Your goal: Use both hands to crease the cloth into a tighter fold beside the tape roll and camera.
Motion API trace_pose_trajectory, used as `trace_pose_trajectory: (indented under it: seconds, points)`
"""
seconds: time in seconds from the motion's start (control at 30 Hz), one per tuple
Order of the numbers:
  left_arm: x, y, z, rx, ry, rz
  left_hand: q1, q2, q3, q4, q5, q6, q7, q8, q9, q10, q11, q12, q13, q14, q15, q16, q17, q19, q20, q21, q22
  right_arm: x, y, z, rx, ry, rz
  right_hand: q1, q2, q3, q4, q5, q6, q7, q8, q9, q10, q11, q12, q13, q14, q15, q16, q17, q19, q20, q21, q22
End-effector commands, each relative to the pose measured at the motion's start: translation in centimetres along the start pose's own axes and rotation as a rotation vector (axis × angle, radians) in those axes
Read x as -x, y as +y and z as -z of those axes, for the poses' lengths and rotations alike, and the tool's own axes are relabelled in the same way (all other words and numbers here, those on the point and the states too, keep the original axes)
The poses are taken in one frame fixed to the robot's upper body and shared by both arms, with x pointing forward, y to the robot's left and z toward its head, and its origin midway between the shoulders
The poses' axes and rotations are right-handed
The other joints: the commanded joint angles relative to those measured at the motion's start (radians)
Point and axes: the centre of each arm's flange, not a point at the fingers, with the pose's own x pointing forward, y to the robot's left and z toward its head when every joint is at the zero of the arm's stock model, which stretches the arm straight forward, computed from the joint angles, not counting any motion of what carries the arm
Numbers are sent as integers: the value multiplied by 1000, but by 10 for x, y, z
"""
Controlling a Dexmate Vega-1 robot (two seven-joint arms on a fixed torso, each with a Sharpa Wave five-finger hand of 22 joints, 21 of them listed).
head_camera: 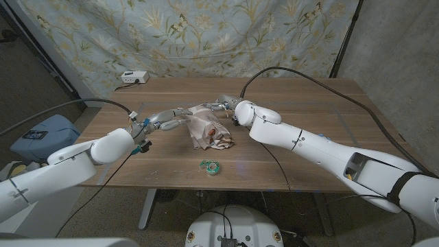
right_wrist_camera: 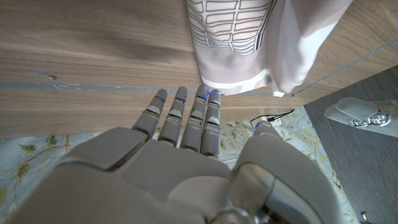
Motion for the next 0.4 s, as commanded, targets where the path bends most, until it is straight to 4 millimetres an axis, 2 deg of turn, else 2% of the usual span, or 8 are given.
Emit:
trace_pose_trajectory:
  seconds: [0.03, 0.2, 0.4]
  points:
    - [-9, 2, 3, 31, 3, -33, 7, -2, -4, 2, 4, -9, -2, -1, 3, -5, 2, -4, 2, 1, 7, 3, 5, -1, 7, 4, 1, 1, -13, 8, -60, -2, 21, -2, -4, 8, 3, 6, -6, 0, 2, 3, -4, 0, -3, 3, -3, -3, 4, -1, 3, 4, 8, -1]
    - [-15, -3, 3, 53, 5, -44, 7, -2, -5, 3, 4, -14, -1, 0, 3, -5, -1, -3, 2, 0, 11, 2, 5, 0, 11, 4, 1, -1, -15, 12, -94, -11, 11, -4, -5, 10, 2, 6, -31, 1, -6, 3, -27, 13, -13, 5, -9, 3, 3, -3, -2, 3, 6, -1]
    - [-21, -9, 2, 60, 3, -29, 5, -2, -7, 5, 3, -18, -7, 2, 4, -2, -4, 0, 3, 0, 9, 3, 5, 2, 9, 4, 1, -4, -18, 16, -135, -26, 18, -8, -6, 13, 1, 5, -58, -5, -12, 4, -59, 10, -22, 8, -23, 13, 0, -5, -6, 6, 5, -1]
